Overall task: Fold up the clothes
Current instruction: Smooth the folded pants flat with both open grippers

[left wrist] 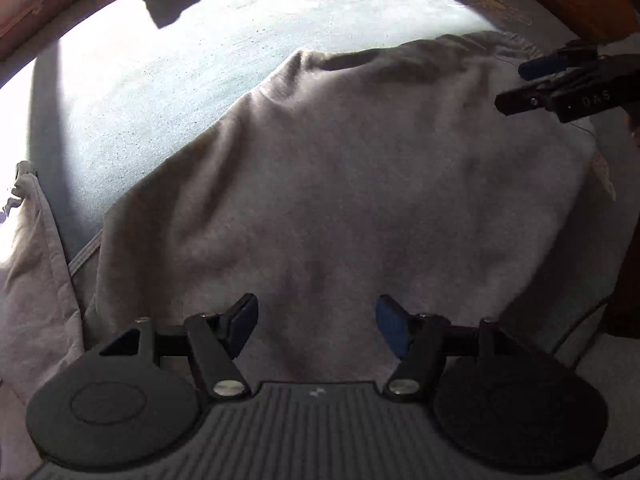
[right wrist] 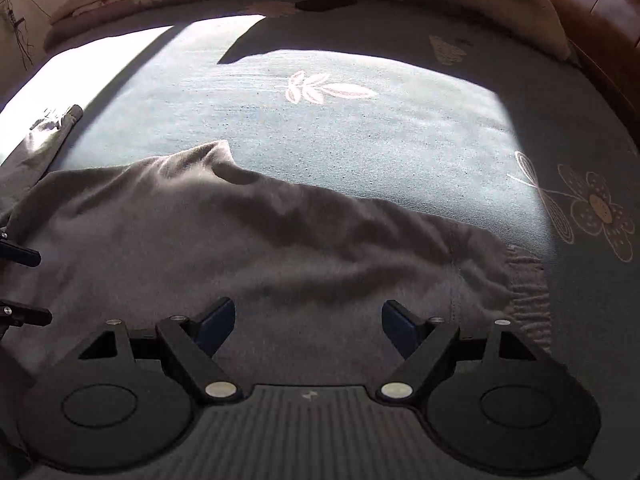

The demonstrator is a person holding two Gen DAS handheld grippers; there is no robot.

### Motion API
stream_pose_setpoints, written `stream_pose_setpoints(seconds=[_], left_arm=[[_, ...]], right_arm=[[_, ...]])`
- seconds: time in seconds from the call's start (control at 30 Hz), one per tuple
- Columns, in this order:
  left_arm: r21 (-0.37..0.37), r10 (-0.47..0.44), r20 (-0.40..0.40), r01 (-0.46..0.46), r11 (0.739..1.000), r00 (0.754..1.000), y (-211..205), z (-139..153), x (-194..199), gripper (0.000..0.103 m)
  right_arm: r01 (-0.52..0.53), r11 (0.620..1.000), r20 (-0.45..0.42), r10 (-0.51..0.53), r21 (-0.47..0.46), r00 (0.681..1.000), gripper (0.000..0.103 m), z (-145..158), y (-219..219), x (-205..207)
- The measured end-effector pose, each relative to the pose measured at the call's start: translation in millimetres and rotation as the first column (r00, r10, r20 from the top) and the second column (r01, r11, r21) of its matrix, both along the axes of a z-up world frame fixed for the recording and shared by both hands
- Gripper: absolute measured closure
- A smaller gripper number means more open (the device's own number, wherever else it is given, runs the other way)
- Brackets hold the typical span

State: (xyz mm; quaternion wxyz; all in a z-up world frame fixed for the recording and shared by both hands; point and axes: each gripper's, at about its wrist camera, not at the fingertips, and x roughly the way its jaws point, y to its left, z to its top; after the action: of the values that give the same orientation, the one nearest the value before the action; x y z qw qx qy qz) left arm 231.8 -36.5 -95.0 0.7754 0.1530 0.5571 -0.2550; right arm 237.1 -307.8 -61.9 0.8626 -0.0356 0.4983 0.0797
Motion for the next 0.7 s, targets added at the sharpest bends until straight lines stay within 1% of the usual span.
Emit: stream_pose_setpoints(seconds=[0.1, 0.13, 0.2, 0.23, 0.27, 0.3, 0.33, 0.37, 0.4, 0.47, 0.5, 0.53, 0.6, 0.67, 0.7], left_arm=[[-0.05, 0.033, 0.002, -0.033, 0.998, 0.999, 25.7, -8.9, -16.1, 0.037], [-0.067, 0.045, 0.003, -0.045, 0.997, 0.999, 34.4, -11.0, -22.0, 0.031], [-0.106, 0.069, 0.009, -0.068, 0.992, 0.998, 53.0, -15.2, -36.4, 0.026], [-0.124, 0.068, 0.014, -0.065, 0.99, 0.998, 59.7, -16.1, -43.7, 0.023], [-0.136, 0.059, 0.017, -0.056, 0.989, 0.998, 64.2, -16.6, -49.8, 0.021], [-0.134, 0.035, 0.029, -0.031, 0.991, 0.999, 66.9, -16.4, -58.0, 0.02], [-0.128, 0.014, 0.041, -0.008, 0.992, 0.999, 69.4, -14.4, -65.4, 0.02], [-0.124, -0.003, 0.053, 0.009, 0.992, 0.999, 72.2, -11.7, -72.0, 0.02], [-0.147, -0.005, 0.06, 0.014, 0.989, 0.998, 76.9, -7.5, -76.3, 0.02], [-0.237, 0.025, 0.082, -0.005, 0.971, 0.996, 88.3, 1.6, -78.8, 0.02], [-0.283, 0.051, 0.108, -0.018, 0.959, 0.993, 92.4, 5.8, -77.8, 0.02], [-0.307, 0.076, 0.133, -0.032, 0.951, 0.988, 92.0, 6.7, -74.9, 0.019], [-0.31, 0.124, 0.142, -0.075, 0.948, 0.982, 86.7, -2.0, -65.3, 0.019], [-0.288, 0.181, 0.117, -0.141, 0.947, 0.977, 85.3, -17.4, -58.3, 0.019], [-0.293, 0.204, 0.126, -0.161, 0.943, 0.971, 85.4, -22.8, -58.9, 0.018]], right_arm=[[-0.007, 0.999, 0.005, 0.007, -0.038, 1.0, 0.019, -2.0, 31.3, -10.2], [-0.012, 0.998, 0.005, 0.012, -0.056, 1.0, 0.019, -4.3, 43.6, -14.4], [-0.03, 0.993, -0.027, 0.028, -0.112, 0.999, 0.019, -15.7, 72.1, -22.9], [-0.031, 0.99, -0.044, 0.025, -0.139, 0.999, 0.019, -21.5, 82.3, -26.5], [-0.027, 0.986, -0.082, 0.014, -0.167, 0.997, 0.019, -29.7, 94.5, -32.6], [-0.021, 0.981, -0.114, -0.001, -0.192, 0.993, 0.019, -37.0, 105.4, -38.3], [0.004, 0.978, -0.123, -0.03, -0.209, 0.992, 0.019, -39.3, 110.4, -42.9], [0.041, 0.974, -0.114, -0.068, -0.222, 0.991, 0.019, -37.9, 114.4, -47.9], [0.057, 0.975, -0.108, -0.081, -0.214, 0.991, 0.019, -33.4, 117.3, -50.9], [0.081, 0.976, -0.09, -0.1, -0.2, 0.991, 0.019, -24.5, 123.5, -56.5], [0.06, 0.977, -0.052, -0.072, -0.206, 0.996, 0.018, -20.1, 129.0, -57.3], [0.037, 0.976, -0.014, -0.041, -0.213, 0.999, 0.014, -16.7, 134.8, -57.6], [-0.016, 0.97, 0.047, 0.028, -0.243, 0.998, 0.007, -19.6, 149.1, -52.9], [-0.057, 0.974, 0.04, 0.067, -0.219, 0.997, 0.007, -32.5, 154.9, -48.8], [-0.067, 0.977, 0.027, 0.074, -0.203, 0.997, 0.007, -39.6, 154.5, -47.8]])
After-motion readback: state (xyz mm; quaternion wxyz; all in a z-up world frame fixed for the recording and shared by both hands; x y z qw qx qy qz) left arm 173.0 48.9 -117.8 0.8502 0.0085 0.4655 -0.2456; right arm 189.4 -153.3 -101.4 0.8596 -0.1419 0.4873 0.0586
